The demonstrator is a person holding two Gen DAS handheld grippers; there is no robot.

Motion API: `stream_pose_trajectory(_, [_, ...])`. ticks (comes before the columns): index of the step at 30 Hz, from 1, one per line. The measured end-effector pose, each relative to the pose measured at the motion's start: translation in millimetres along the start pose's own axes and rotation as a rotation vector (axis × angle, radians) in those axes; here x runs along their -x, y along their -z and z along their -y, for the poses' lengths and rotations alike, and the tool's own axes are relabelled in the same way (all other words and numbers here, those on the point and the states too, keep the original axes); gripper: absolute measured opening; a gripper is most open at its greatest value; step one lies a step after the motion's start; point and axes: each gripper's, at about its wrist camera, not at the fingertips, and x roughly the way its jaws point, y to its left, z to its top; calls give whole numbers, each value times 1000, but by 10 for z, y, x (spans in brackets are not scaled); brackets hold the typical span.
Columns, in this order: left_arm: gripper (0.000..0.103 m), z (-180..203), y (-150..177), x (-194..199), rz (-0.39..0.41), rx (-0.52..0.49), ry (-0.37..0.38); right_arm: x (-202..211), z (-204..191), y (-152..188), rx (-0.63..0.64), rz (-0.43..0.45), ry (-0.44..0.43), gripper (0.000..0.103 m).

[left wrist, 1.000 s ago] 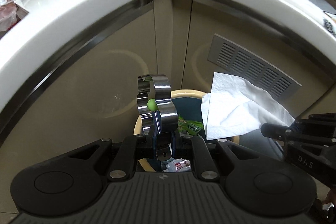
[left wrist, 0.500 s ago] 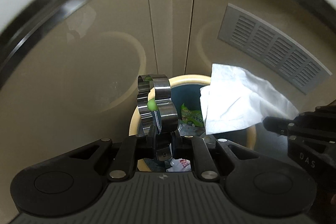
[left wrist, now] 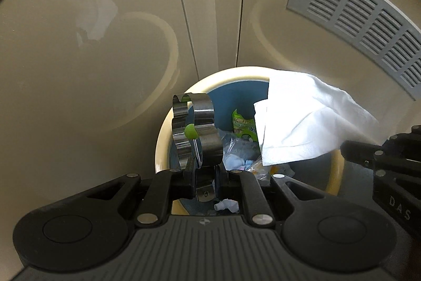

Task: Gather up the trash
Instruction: 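Lower the cookie cutter and tissue down over the trash bin with both tools, then open both tools to drop the cookie cutter and tissue into the bin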

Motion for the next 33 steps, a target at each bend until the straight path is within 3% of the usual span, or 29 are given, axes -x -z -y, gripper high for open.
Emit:
stream_pose_trajectory(13, [14, 12, -44, -359, -104, -9, -18, -147, -50, -23, -12, -49, 41, 6])
stream_pose_trajectory(29, [15, 1, -41, -341, -157, -20, -43, -204, -142, -97, -19, -92, 69, 6])
stream_pose_trajectory(31, [16, -3, -59, -328, -155, -26, -43, -221, -146, -106, -19, -106, 73, 13])
stream_pose_trajectory(32, [26, 0, -62, -331, -154, -28, -41, -228, -151, -108, -18, -115, 78, 25])
stream_pose_trajectory(33, [53, 1, -64, -326, -153, -29, -37, -233, -153, -114, -18, -116, 86, 35])
